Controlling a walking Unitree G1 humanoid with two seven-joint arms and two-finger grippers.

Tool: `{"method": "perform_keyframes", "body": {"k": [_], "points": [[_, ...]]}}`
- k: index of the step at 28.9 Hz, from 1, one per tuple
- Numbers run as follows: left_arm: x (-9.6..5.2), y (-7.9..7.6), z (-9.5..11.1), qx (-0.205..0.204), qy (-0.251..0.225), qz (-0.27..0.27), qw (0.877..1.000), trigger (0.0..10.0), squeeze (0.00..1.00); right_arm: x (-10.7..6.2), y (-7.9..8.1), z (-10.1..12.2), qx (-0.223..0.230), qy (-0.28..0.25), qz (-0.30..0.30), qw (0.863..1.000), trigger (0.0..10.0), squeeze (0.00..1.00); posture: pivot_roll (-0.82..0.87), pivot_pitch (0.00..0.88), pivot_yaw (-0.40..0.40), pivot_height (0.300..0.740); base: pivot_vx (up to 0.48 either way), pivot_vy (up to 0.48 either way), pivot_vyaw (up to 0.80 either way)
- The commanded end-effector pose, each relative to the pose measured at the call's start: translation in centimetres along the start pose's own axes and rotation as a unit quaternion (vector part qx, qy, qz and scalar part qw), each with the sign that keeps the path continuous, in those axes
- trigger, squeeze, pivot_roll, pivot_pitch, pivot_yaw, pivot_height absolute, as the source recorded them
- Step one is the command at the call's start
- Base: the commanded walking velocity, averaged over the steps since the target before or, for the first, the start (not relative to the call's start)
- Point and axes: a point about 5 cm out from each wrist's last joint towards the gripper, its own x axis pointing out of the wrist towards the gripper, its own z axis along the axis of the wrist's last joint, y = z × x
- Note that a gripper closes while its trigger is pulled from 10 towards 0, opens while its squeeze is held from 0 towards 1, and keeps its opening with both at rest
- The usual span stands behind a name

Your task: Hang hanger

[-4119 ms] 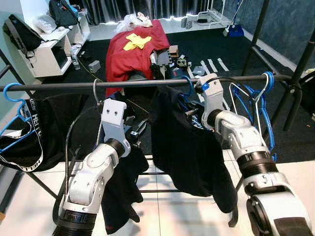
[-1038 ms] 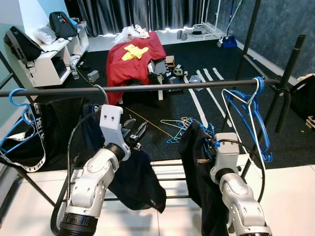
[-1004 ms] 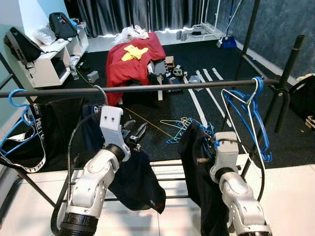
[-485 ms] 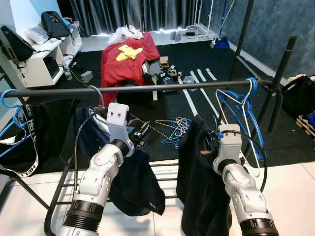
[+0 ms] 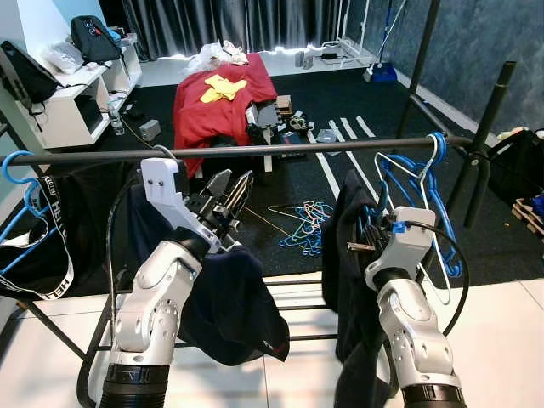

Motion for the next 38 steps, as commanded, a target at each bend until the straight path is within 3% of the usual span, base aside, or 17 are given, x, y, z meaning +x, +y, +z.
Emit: {"method": "perform_keyframes", "body": {"k": [1, 4, 7, 12, 19, 38], "points": [[-0.4, 0.3, 0.1, -0.007, -0.002, 0.010, 1.000, 10.0, 0.00, -0.1, 0.6, 0.9, 0.007, -0.025, 0.019, 0.999, 10.0, 0.00, 0.01, 0.039, 0.050, 0.740, 0.000, 0.000, 0.00], [-0.3, 1.7, -0.3, 0.013, 0.004, 0.045, 0.999, 10.0, 0.00, 0.0, 0.8, 0.3, 0.011, -0.012, 0.021, 1.000, 10.0, 0.00, 0.01, 0.048, 0.061, 0.740, 0.000, 0.000, 0.00], [-0.1, 2.1, -0.5, 0.022, 0.008, 0.049, 0.999, 10.0, 0.00, 0.1, 0.9, 0.1, 0.019, -0.008, 0.023, 1.000, 10.0, 0.00, 0.01, 0.027, 0.060, 0.740, 0.000, 0.000, 0.00], [0.9, 1.9, -0.7, 0.033, 0.015, 0.030, 0.999, 10.0, 0.00, 0.3, 1.2, -1.1, 0.024, 0.015, 0.040, 0.999, 10.0, 0.00, 0.03, 0.004, 0.061, 0.740, 0.000, 0.000, 0.00], [0.5, 1.7, -1.5, 0.020, 0.034, 0.020, 0.999, 10.0, 0.00, 0.0, 1.2, -1.2, 0.021, 0.019, 0.041, 0.999, 10.0, 0.00, 0.00, 0.023, 0.088, 0.740, 0.000, 0.000, 0.00], [0.3, 1.1, -2.5, 0.010, 0.051, 0.002, 0.999, 10.0, 0.00, -0.4, 0.8, -1.2, 0.007, 0.026, 0.047, 0.999, 10.0, 0.00, 0.00, 0.036, 0.093, 0.740, -0.327, 0.000, 0.00]]}}
